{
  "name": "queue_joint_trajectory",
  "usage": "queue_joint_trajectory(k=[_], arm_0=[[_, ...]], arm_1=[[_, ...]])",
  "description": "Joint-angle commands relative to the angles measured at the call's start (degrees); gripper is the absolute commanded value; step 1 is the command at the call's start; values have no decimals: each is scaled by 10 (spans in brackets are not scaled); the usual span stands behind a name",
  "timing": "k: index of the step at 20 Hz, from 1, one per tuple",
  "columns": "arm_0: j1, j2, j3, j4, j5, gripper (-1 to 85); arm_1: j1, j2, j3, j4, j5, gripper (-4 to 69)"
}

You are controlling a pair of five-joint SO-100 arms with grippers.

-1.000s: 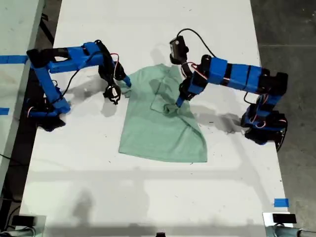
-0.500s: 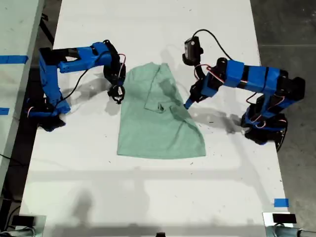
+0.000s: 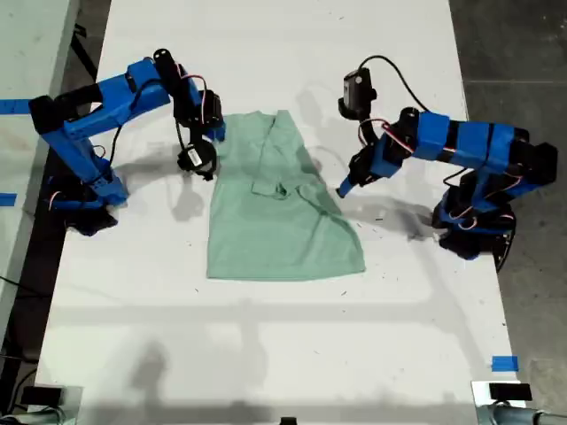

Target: Fold tshirt

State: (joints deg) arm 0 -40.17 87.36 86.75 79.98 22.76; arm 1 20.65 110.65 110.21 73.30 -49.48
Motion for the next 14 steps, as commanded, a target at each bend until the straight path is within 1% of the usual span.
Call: queue_joint_trajectory(k=[1, 3, 4, 6, 7, 8, 9, 11, 12, 14], arm_0=[[55, -91, -188, 4, -4, 1], [83, -211, -328, 5, 0, 1], [91, -257, -363, -20, 1, 1], [91, -320, -364, -80, 1, 1], [88, -346, -365, -94, 5, 48], [85, -364, -362, -111, 33, 218], [83, -372, -361, -107, 43, 246], [75, -352, -360, -59, 41, 266], [73, -325, -358, -25, 39, 267], [81, -246, -327, 18, 35, 266]], arm_1=[[-5, 34, -5, -13, 11, 215], [-10, 34, -3, -14, 20, 214], [-12, 34, 2, -17, 25, 213], [-18, 34, 8, -18, 34, 212], [-22, 34, 12, -19, 39, 212], [-24, 34, 18, -21, 42, 212], [-26, 34, 23, -23, 45, 215], [-31, 34, 39, -29, 51, 221], [-34, 34, 47, -33, 54, 240], [-42, 35, 62, -36, 61, 277]])
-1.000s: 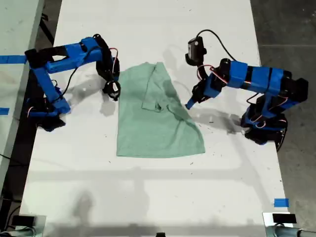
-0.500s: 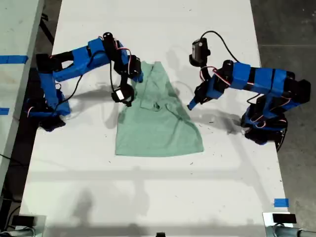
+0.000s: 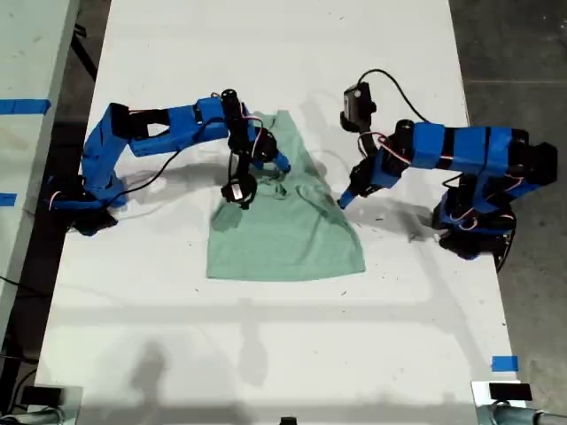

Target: Fold tshirt

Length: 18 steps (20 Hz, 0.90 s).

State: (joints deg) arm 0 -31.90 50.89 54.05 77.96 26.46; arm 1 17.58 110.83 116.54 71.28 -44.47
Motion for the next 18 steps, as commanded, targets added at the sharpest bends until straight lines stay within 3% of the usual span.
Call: queue_joint_trajectory(k=[1, 5, 8, 11, 13, 18], arm_0=[[8, 154, 11, 55, -3, 258], [67, 243, 86, 97, -41, 219], [120, 325, 253, 32, -111, 165], [176, 415, 399, -32, -180, 206], [216, 434, 432, -39, -216, 254], [260, 434, 461, -53, -262, 251]], arm_1=[[-18, 37, 7, -16, 14, 287], [-65, 79, 53, -18, 52, 302], [-127, 112, 94, -42, 93, 302], [-184, 115, 128, -71, 143, 309], [-213, 113, 151, -100, 171, 308], [-232, 92, 198, -169, 207, 298]])
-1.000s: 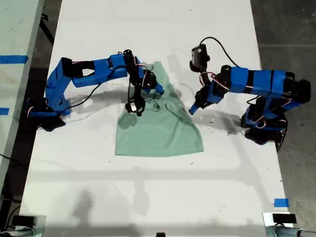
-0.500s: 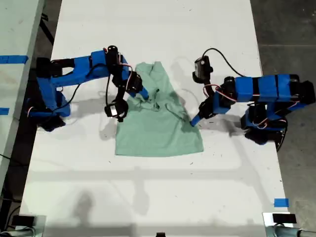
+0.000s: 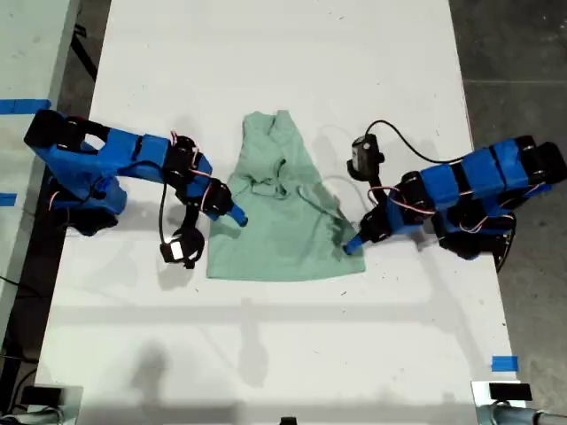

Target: Fold tshirt

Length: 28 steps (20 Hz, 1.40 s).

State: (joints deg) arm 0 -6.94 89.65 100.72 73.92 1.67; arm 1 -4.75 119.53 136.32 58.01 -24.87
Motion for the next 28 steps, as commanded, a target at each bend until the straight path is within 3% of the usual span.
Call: queue_joint_trajectory(k=[1, 8, 13, 16, 18, 20, 25, 26, 28], arm_0=[[13, 47, -5, -12, -15, 250], [35, 48, 1, -11, -33, 244], [42, 48, 5, -8, -37, 242], [46, 49, 5, -6, -40, 241], [48, 50, 5, -6, -40, 240], [50, 50, 4, -6, -41, 239], [55, 52, 4, -5, -43, 238], [56, 52, 4, -4, -43, 238], [56, 53, 4, -4, -44, 239]], arm_1=[[-9, -6, 5, -53, 16, 293], [2, -110, 29, -164, 74, 221], [-1, -138, 25, -184, 91, 127], [-9, -138, 25, -184, 92, -6], [-17, -136, 18, -176, 91, -7], [-28, -136, -13, -130, 82, -7], [-58, -132, -179, 142, 62, -8], [-60, -132, -220, 175, 54, -8], [-54, -152, -295, 183, 40, -8]])
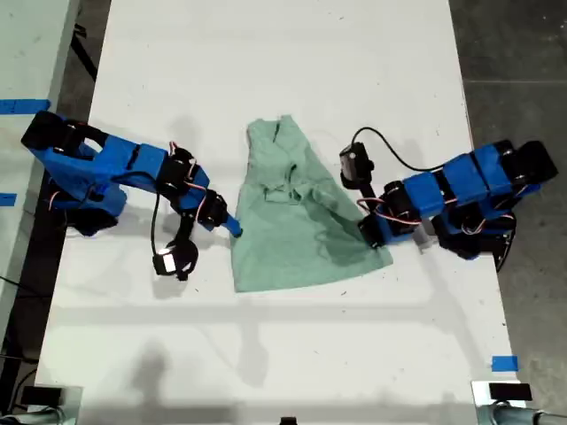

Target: Fold tshirt

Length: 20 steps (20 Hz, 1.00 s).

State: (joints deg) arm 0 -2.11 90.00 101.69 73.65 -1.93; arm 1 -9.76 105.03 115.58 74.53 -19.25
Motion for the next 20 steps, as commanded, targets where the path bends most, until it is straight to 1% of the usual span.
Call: queue_joint_trajectory(k=[1, 5, 7, 10, 11, 12, 13, 15, 16, 18, 20], arm_0=[[8, 52, -6, -2, -9, 239], [9, 62, -6, 2, -13, 240], [11, 62, -6, 8, -18, 240], [15, 63, -6, 10, -23, 240], [16, 63, -6, 10, -24, 240], [16, 64, -6, 11, -24, 239], [16, 64, -6, 12, -25, 239], [17, 66, -6, 16, -25, 239], [17, 69, -6, 18, -25, 240], [17, 83, -6, 24, -25, 241], [19, 112, -16, 43, -33, 242]], arm_1=[[2, -33, -131, 13, -20, -8], [14, -220, -344, -1, -44, -8], [14, -319, -428, -13, -40, -8], [21, -404, -418, -84, -13, -8], [26, -435, -414, -95, -4, -2], [28, -461, -419, -96, 1, 66], [28, -473, -427, -94, -3, 178], [26, -468, -442, -76, -12, 244], [25, -462, -458, -53, -18, 260], [18, -438, -512, 28, -23, 259], [12, -380, -534, 86, -30, 258]])
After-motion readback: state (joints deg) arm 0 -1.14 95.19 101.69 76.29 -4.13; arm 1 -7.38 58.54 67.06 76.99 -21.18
